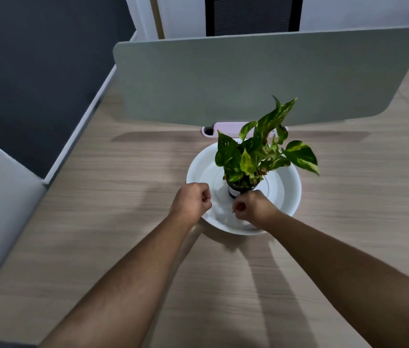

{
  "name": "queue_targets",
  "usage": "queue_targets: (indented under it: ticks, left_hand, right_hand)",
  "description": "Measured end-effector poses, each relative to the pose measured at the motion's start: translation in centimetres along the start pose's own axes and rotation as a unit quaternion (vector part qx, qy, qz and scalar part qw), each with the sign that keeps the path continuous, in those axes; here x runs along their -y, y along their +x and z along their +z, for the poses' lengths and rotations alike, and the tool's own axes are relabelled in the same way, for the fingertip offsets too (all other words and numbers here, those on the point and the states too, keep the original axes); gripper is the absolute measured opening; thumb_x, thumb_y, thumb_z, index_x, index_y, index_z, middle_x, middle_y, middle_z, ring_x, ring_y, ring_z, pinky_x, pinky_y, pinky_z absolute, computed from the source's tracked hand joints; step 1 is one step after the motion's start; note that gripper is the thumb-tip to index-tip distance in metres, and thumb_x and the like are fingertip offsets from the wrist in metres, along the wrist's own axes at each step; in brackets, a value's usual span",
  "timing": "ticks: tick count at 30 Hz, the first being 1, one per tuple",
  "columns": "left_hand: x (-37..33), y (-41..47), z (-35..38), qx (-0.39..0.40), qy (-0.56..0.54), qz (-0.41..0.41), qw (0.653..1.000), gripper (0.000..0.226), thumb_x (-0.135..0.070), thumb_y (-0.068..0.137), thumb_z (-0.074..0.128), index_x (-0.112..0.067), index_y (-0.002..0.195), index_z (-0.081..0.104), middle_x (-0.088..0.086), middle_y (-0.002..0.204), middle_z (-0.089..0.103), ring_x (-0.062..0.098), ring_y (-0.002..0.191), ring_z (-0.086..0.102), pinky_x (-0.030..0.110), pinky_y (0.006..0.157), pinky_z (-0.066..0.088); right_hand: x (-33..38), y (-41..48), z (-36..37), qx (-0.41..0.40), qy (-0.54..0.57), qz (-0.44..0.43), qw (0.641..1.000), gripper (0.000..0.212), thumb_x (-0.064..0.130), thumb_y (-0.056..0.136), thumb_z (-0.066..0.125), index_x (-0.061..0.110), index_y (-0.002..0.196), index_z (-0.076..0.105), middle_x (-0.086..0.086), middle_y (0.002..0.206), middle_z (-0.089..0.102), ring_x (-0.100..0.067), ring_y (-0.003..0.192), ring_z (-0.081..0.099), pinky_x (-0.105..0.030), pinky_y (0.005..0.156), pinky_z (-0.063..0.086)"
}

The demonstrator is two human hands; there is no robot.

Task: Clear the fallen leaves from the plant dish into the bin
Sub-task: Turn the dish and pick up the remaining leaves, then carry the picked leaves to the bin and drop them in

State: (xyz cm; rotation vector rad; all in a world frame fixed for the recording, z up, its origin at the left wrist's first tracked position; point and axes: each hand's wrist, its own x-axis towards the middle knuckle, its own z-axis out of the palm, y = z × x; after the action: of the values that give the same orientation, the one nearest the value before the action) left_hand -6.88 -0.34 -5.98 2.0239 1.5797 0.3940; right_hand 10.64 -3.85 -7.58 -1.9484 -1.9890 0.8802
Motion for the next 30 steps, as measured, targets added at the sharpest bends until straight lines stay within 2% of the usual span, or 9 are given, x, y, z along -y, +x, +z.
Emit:
queue_targets:
  ticks: [4, 7, 12, 18, 20, 22, 24, 26, 30]
  left_hand:
    - [0.1, -2.0, -1.9, -0.041, -0.014, -0.023, 0.999, 0.011, -0.002, 0.069, 0.061, -0.011, 0.069, 0.066, 0.008, 0.071, 0.071, 0.023, 0.069, 0.066, 0.033, 0.068, 0.057]
    - [1.0, -5.3, -3.5, -0.108, -0.011, -0.059, 0.992, 0.006, -0.005, 0.068, 0.063, -0.008, 0.07, 0.068, 0.011, 0.07, 0.072, 0.024, 0.068, 0.066, 0.03, 0.066, 0.052]
    - [5.3, -13.9, -5.8, -0.177, -0.028, -0.177, 0.968, 0.007, -0.006, 0.07, 0.064, -0.009, 0.073, 0.07, 0.013, 0.074, 0.073, 0.027, 0.073, 0.068, 0.03, 0.069, 0.054]
    - [12.6, -29.4, -9.5, -0.285, -0.021, -0.345, 0.894, 0.005, -0.007, 0.07, 0.064, -0.008, 0.072, 0.069, 0.013, 0.075, 0.072, 0.027, 0.073, 0.067, 0.028, 0.063, 0.047]
    - [15.2, -35.0, -9.5, -0.305, -0.021, -0.398, 0.865, 0.004, -0.007, 0.07, 0.064, -0.008, 0.07, 0.068, 0.013, 0.072, 0.072, 0.024, 0.071, 0.067, 0.025, 0.061, 0.042]
    - [17.5, -40.2, -8.8, -0.314, -0.022, -0.444, 0.839, 0.005, -0.008, 0.069, 0.065, -0.01, 0.07, 0.07, 0.013, 0.072, 0.073, 0.022, 0.071, 0.067, 0.026, 0.063, 0.046]
    - [19.6, -44.3, -7.7, -0.319, -0.045, -0.483, 0.814, 0.005, -0.008, 0.067, 0.065, -0.011, 0.069, 0.069, 0.013, 0.072, 0.073, 0.025, 0.071, 0.068, 0.028, 0.065, 0.05]
    - [22.3, -47.4, -6.2, -0.308, -0.066, -0.516, 0.797, 0.006, -0.008, 0.066, 0.064, -0.011, 0.068, 0.068, 0.012, 0.072, 0.073, 0.025, 0.071, 0.067, 0.028, 0.066, 0.051]
    - [27.0, -51.3, -1.0, -0.263, -0.108, -0.56, 0.778, 0.011, -0.006, 0.069, 0.063, -0.017, 0.066, 0.064, 0.006, 0.068, 0.068, 0.021, 0.069, 0.064, 0.028, 0.067, 0.052]
  right_hand:
    - [1.6, -1.6, 1.3, -0.029, 0.014, -0.026, 0.999, 0.018, 0.005, 0.076, 0.057, 0.008, 0.08, 0.074, -0.008, 0.081, 0.074, -0.01, 0.071, 0.054, -0.019, 0.066, 0.038]
    - [3.6, -1.8, 1.8, 0.0, 0.026, -0.073, 0.997, 0.015, 0.004, 0.074, 0.058, 0.01, 0.073, 0.072, -0.006, 0.073, 0.071, -0.014, 0.071, 0.06, -0.02, 0.065, 0.041]
    - [10.7, -2.3, 3.9, 0.023, 0.024, -0.172, 0.985, 0.012, 0.006, 0.075, 0.062, 0.011, 0.079, 0.072, -0.008, 0.08, 0.072, -0.018, 0.07, 0.061, -0.021, 0.067, 0.042]
    - [24.0, -8.1, 13.5, 0.163, 0.024, -0.33, 0.93, 0.013, 0.002, 0.074, 0.062, 0.006, 0.08, 0.072, -0.015, 0.083, 0.073, -0.015, 0.071, 0.058, -0.016, 0.065, 0.038]
    - [27.6, -10.6, 16.9, 0.201, -0.003, -0.375, 0.905, 0.012, 0.003, 0.074, 0.063, 0.005, 0.082, 0.072, -0.017, 0.085, 0.074, -0.02, 0.074, 0.062, -0.014, 0.064, 0.034]
    - [30.4, -12.7, 20.6, 0.232, -0.032, -0.404, 0.884, 0.013, 0.004, 0.074, 0.063, 0.005, 0.083, 0.072, -0.017, 0.088, 0.074, -0.026, 0.082, 0.066, -0.014, 0.064, 0.031]
    - [31.9, -14.3, 24.1, 0.26, -0.053, -0.415, 0.87, 0.013, 0.004, 0.074, 0.063, 0.005, 0.084, 0.072, -0.016, 0.089, 0.073, -0.027, 0.086, 0.066, -0.014, 0.065, 0.031]
    - [32.6, -15.3, 28.0, 0.282, -0.066, -0.408, 0.866, 0.011, 0.004, 0.074, 0.064, 0.007, 0.081, 0.071, -0.014, 0.087, 0.073, -0.026, 0.083, 0.065, -0.02, 0.072, 0.042]
    - [31.2, -16.0, 36.4, 0.316, -0.085, -0.352, 0.877, 0.009, 0.004, 0.074, 0.063, 0.01, 0.076, 0.069, -0.01, 0.078, 0.07, -0.023, 0.075, 0.065, -0.033, 0.073, 0.052]
